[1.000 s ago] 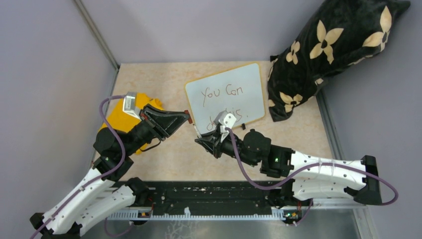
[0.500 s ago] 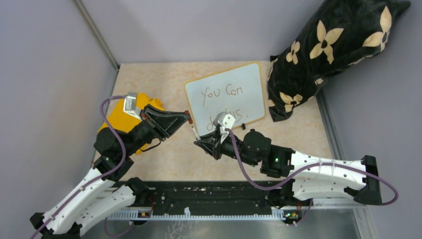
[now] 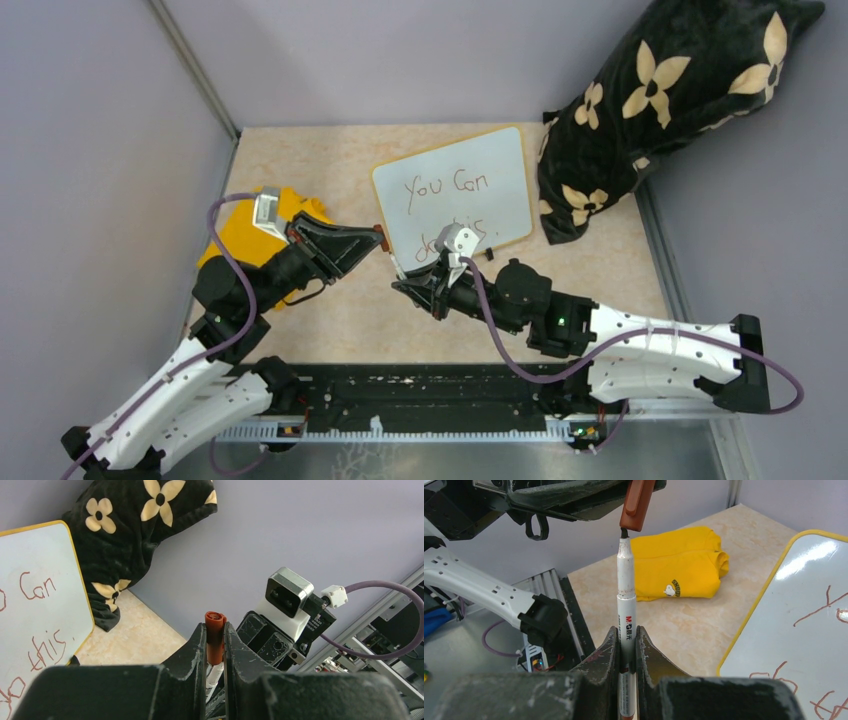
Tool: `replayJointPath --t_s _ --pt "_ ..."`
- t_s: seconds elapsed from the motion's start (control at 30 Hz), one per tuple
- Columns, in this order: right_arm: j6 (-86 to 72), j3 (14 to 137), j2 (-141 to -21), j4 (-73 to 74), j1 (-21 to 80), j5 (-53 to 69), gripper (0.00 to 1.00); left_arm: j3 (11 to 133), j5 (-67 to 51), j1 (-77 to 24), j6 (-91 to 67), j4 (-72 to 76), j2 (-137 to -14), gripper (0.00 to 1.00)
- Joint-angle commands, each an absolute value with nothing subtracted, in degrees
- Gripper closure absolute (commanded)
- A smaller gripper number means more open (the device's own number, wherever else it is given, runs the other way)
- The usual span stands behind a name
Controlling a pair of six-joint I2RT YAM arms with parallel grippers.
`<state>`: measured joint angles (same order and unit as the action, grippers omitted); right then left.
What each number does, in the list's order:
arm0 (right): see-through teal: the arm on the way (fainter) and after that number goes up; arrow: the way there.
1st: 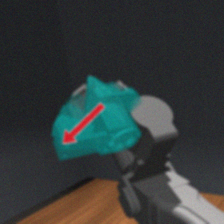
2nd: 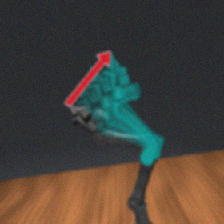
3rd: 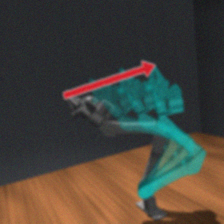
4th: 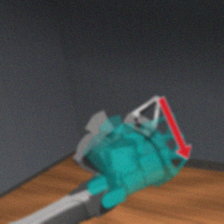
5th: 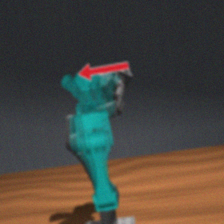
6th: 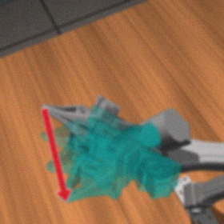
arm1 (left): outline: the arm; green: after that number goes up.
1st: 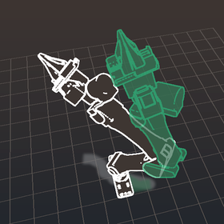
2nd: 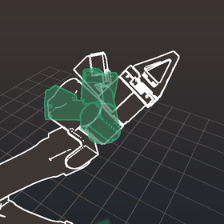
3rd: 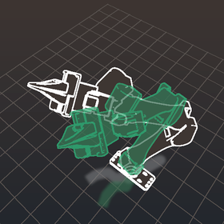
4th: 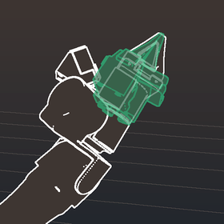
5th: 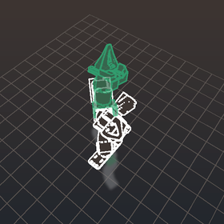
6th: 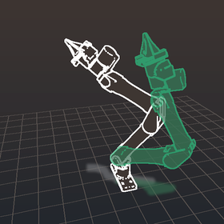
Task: Write a sentence on the whiteboard
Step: Close the whiteboard marker at the center of the board.
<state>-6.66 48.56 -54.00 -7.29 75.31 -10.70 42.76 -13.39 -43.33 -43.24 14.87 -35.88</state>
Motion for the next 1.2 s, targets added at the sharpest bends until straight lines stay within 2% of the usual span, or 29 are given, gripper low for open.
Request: replayJointPath --t_s 0.0,1.17 --pt "-7.12 51.7 -53.26 -9.49 75.14 -10.81 1.0 42.62 -14.6 -43.09 -42.66 15.87 -35.42 1.0" --pt "-8.15 50.92 -52.88 -9.12 75.1 -10.18 1.0 43.64 -13.1 -43.07 -41.65 15.95 -34.76 1.0"
